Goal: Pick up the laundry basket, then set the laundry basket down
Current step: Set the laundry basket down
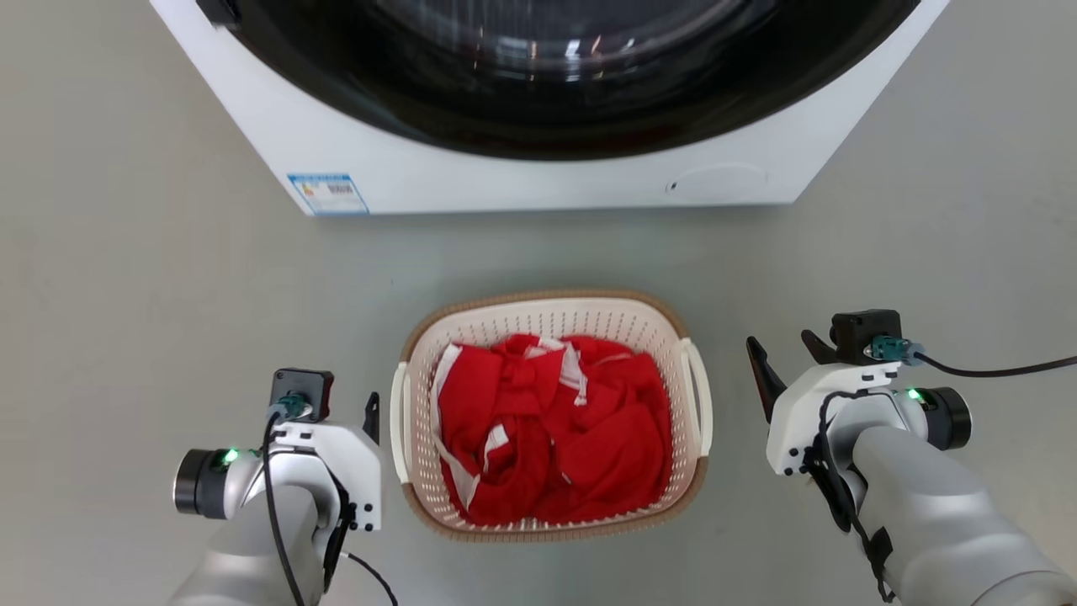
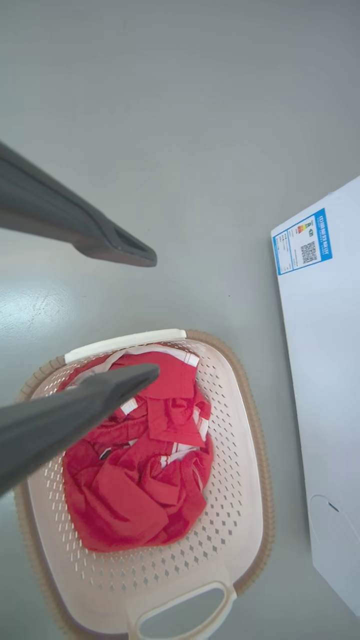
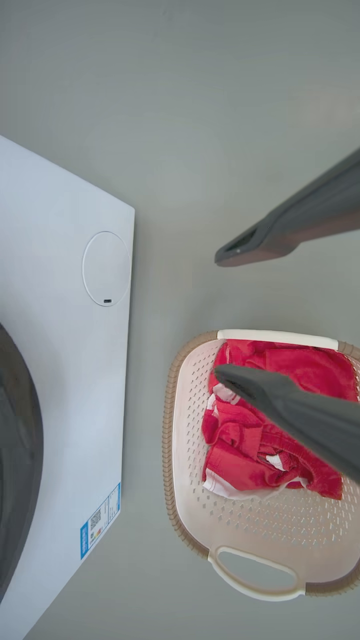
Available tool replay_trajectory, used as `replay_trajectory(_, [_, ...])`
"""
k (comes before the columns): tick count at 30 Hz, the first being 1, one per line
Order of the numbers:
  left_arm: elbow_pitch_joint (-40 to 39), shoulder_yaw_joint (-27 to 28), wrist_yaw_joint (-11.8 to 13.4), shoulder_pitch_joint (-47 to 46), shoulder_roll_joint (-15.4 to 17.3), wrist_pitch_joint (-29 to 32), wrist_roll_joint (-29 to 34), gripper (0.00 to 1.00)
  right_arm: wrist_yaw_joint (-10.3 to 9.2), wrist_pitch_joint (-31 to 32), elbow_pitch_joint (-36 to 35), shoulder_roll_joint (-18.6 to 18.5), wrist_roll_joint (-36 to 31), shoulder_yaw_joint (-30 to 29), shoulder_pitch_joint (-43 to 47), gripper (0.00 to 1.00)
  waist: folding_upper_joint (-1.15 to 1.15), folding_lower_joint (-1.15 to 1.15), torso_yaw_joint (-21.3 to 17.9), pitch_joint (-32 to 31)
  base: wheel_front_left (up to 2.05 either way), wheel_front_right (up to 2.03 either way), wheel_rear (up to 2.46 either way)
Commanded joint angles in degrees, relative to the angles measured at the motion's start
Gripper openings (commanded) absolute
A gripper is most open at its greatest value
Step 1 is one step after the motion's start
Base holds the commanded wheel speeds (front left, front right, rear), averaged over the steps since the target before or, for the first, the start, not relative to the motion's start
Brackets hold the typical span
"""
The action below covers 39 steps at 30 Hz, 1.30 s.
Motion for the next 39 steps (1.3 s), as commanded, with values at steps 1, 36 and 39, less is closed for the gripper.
replay_trajectory(1, [-1.1,1.9,1.1,0.2,2.0,-0.7,-0.1,1.00,-0.22,-1.5,-0.3,0.6,0.4,0.5,2.1,1.00,0.00,0.00,-0.5,-2.5,0.00,0.00,0.00])
replay_trajectory(36, [-46.4,52.0,6.2,31.4,6.5,-0.8,37.1,1.00,-0.22,-3.3,-27.7,0.5,-30.9,-32.8,19.6,1.00,0.00,0.00,-2.8,-16.3,0.00,0.00,0.00])
replay_trajectory(39, [-48.8,55.3,5.1,33.8,5.0,-0.8,39.4,1.00,-0.22,-3.3,-30.6,0.6,-31.9,-34.2,22.0,1.00,0.00,0.00,-2.9,-17.0,0.00,0.00,0.00])
